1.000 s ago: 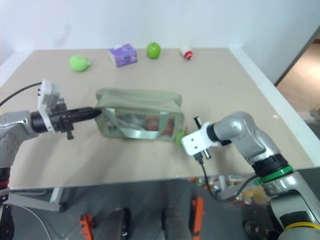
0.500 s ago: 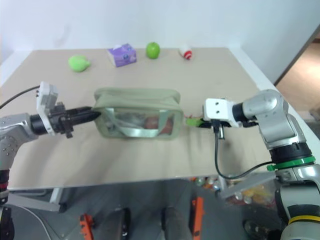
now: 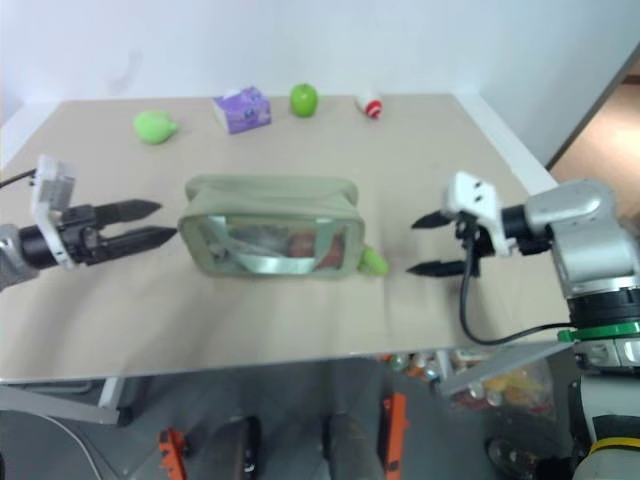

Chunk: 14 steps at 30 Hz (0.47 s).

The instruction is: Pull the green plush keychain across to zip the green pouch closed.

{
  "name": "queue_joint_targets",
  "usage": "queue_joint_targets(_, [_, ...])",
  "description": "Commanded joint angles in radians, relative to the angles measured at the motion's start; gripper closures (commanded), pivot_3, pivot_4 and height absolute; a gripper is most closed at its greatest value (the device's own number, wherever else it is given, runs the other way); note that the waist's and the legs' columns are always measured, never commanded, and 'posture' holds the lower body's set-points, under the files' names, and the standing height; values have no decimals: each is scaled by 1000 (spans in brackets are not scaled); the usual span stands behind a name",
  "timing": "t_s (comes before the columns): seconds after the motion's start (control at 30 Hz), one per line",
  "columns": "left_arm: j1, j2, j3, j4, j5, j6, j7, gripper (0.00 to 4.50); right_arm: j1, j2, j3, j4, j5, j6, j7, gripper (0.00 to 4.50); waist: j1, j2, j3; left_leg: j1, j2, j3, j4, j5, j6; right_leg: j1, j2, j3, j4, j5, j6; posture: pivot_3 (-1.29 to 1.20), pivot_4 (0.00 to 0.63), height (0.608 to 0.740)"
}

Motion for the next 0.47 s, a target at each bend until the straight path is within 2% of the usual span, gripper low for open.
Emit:
queue_joint_targets(0.03, [83, 31, 86, -42, -36, 16, -19, 13, -27, -20, -140, -56, 135, 134, -30, 49, -2, 0, 0, 0, 0, 0, 0, 0, 0, 0, 0, 0, 0, 0, 0, 0, 150, 740])
queue_joint_targets(0.23, [208, 18, 117, -111, -58, 33, 4, 13, 93, -9, -251, -230, 253, 270, -130, 49, -1, 0, 0, 0, 0, 0, -1, 0, 0, 0, -1, 0, 0, 0, -1, 0, 150, 740])
queue_joint_targets(0.47, [192, 10, 89, -113, -68, 37, 29, 13, 184, -9, -272, -338, 305, 310, -210, 49, 0, 0, 0, 0, 0, 0, 0, 0, 0, 0, -1, 0, 0, 0, -1, 0, 150, 740])
